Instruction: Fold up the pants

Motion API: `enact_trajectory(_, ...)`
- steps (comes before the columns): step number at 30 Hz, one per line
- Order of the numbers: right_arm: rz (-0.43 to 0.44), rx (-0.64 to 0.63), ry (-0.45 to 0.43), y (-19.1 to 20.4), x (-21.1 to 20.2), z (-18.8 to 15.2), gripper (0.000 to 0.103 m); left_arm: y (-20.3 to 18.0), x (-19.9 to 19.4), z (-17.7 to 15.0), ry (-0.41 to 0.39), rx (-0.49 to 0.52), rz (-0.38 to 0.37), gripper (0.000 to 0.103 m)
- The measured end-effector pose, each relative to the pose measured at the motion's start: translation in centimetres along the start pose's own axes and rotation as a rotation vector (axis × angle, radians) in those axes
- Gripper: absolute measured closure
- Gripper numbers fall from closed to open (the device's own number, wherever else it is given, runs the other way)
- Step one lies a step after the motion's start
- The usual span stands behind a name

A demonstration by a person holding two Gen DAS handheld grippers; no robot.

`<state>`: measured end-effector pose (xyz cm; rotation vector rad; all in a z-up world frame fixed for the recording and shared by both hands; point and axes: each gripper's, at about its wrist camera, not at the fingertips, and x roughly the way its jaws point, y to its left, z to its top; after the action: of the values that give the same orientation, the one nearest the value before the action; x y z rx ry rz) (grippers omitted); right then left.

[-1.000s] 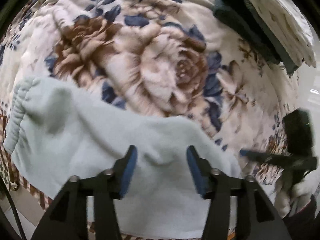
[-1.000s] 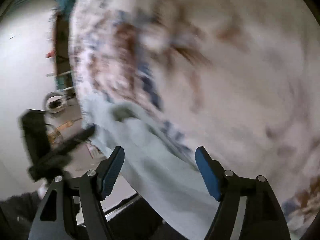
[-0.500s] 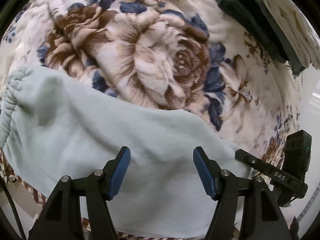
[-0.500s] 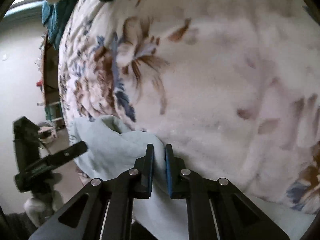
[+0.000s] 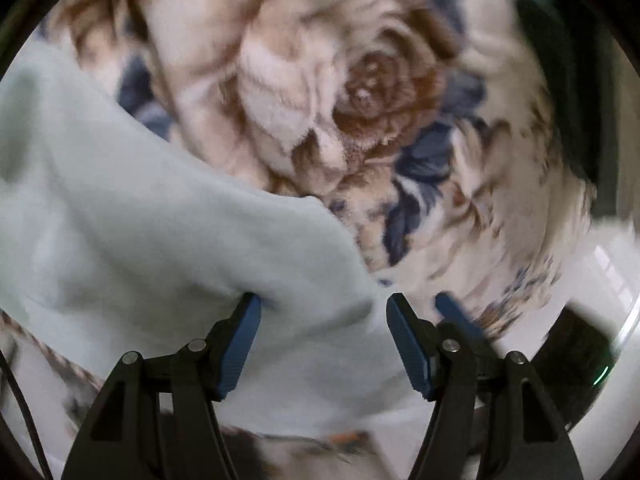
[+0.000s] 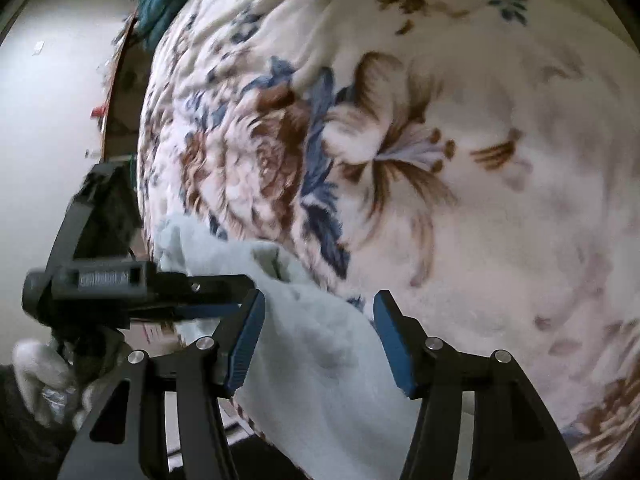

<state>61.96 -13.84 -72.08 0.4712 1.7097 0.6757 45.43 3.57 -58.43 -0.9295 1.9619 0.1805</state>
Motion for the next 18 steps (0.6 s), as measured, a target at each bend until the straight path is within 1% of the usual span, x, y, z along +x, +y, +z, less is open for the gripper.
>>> enact_trajectory(1,-0.012,0.005,-0.008,0.0,0.3,0.0,0.043,-0.4,0.5,0.7,0.021,-0.025,0.022,0.04)
enact_trajectory(2,-0.025,0.007,-0.019,0.1,0.4,0.1,0.044,-0.8,1.2,1.6,0.049,-0.024,0.076,0.04)
enact_trajectory(4,-0.026,0.032,-0.047,-0.4,0.2,0.0,0.044,-1.2,2.7,2.6,0.094,-0.018,0.143,0.041)
enact_trajectory(5,-0.015,0.05,-0.058,-0.7,-0.1,-0.1,0.043,-1.2,3.2,2.8,0.101,-0.021,0.17,0.048)
enact_trajectory(6,-0.013,0.071,-0.073,-1.3,-0.6,-0.3,0.043,-1.2,3.2,2.8,0.089,-0.016,0.198,0.056)
enact_trajectory(7,-0.007,0.086,-0.081,-1.5,-0.8,-0.4,0.043,-1.3,3.0,2.7,0.073,-0.001,0.222,0.068)
enact_trajectory(8,0.012,0.1,-0.08,-1.8,-0.9,-0.5,0.043,-1.4,2.5,2.1,0.047,0.031,0.223,0.071)
enact_trajectory(9,0.04,0.114,-0.07,-2.0,-1.1,-0.5,0.043,-1.4,2.1,1.5,0.029,0.062,0.221,0.076)
enact_trajectory(11,0.09,0.107,-0.039,-1.7,-1.1,-0.4,0.043,-1.6,1.5,0.0,-0.011,0.137,0.221,0.081)
enact_trajectory(12,0.093,0.094,-0.024,-1.4,-1.0,-0.4,0.043,-1.3,1.3,-0.8,-0.024,0.16,0.215,0.083)
enact_trajectory(13,0.104,0.069,-0.005,-0.9,-0.8,-0.1,0.043,-1.0,1.1,-1.4,-0.038,0.171,0.208,0.084)
enact_trajectory(15,0.15,0.021,0.047,0.2,0.1,0.4,0.043,-0.5,0.7,-2.4,-0.061,0.178,0.171,0.084)
enact_trajectory(16,0.153,0.003,0.075,0.7,0.6,0.7,0.043,-0.4,0.5,-2.6,-0.069,0.183,0.16,0.084)
enact_trajectory(17,0.154,-0.018,0.106,1.1,1.3,1.0,0.044,-0.1,0.3,-3.0,-0.084,0.174,0.13,0.084)
enact_trajectory(18,0.147,-0.044,0.152,1.6,2.4,1.3,0.044,0.1,0.1,-3.2,-0.085,0.172,0.115,0.084)
